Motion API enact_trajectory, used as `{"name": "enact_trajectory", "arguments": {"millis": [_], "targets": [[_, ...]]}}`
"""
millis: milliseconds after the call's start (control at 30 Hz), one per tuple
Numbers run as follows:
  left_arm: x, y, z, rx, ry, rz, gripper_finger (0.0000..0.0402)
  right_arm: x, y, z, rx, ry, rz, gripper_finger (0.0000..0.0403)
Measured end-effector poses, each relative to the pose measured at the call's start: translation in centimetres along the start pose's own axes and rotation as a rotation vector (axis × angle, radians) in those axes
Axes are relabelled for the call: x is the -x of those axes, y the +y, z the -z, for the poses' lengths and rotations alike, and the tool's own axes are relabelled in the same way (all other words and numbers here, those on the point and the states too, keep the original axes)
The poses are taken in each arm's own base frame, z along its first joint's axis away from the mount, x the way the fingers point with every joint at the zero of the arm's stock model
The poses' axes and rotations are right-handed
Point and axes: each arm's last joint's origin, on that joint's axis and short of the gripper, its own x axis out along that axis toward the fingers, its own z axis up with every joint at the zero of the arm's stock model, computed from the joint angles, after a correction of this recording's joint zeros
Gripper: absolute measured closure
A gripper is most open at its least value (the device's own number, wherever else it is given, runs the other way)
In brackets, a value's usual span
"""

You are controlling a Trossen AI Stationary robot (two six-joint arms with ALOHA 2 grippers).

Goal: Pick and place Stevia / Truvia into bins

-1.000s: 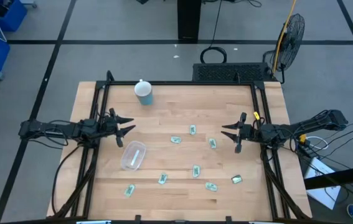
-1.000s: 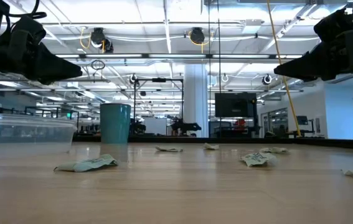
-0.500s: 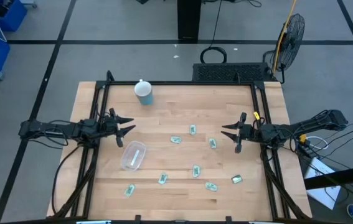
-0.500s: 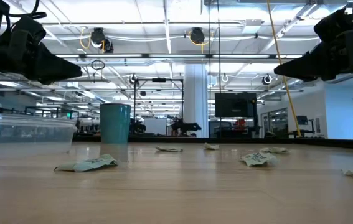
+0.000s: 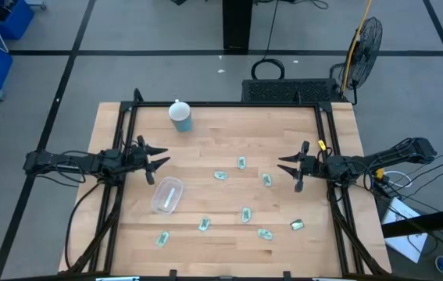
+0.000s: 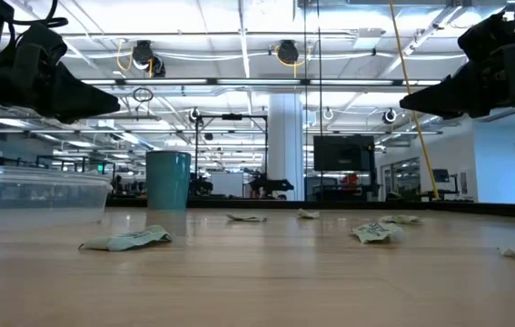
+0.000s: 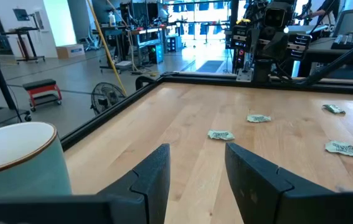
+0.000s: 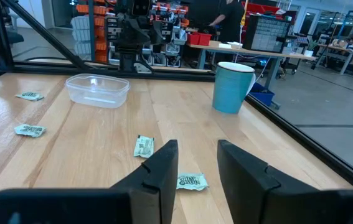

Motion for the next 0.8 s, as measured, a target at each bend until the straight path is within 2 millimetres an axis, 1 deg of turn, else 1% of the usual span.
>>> {"name": "enact_trajectory", "arguments": {"millis": [100,200,267,400,533,633,700,800], "targets": [[0.0,0.2,-0.2,0.02,-0.022,-0.06,0.0243,0.0,0.0,0.0,0.0,0.0,0.0,0.0298],[0.0,0.4,-0.6,-0.001,-0.061,-0.119,0.0243,0.0,0.0,0.0,0.0,0.0,0.0,0.0298],[0.0,0.4,-0.7,-0.03,-0.069,-0.128,0.0243,0.0,0.0,0.0,0.0,0.0,0.0,0.0298],[0.1,0.4,-1.0,-0.029,-0.096,-0.122,0.0243,0.0,0.0,0.0,0.0,0.0,0.0,0.0298],[0.1,0.4,-1.3,0.109,-0.131,-0.113,0.0243,0.0,0.0,0.0,0.0,0.0,0.0,0.0298],[0.2,0.4,-2.0,0.17,-0.206,-0.105,0.0243,0.0,0.0,0.0,0.0,0.0,0.0,0.0298],[0.3,0.3,-2.4,0.225,-0.246,-0.056,0.0243,0.0,0.0,0.0,0.0,0.0,0.0,0.0298],[0.5,0.1,-3.2,0.38,-0.324,0.08,0.0243,0.0,0.0,0.0,0.0,0.0,0.0,0.0298]]}}
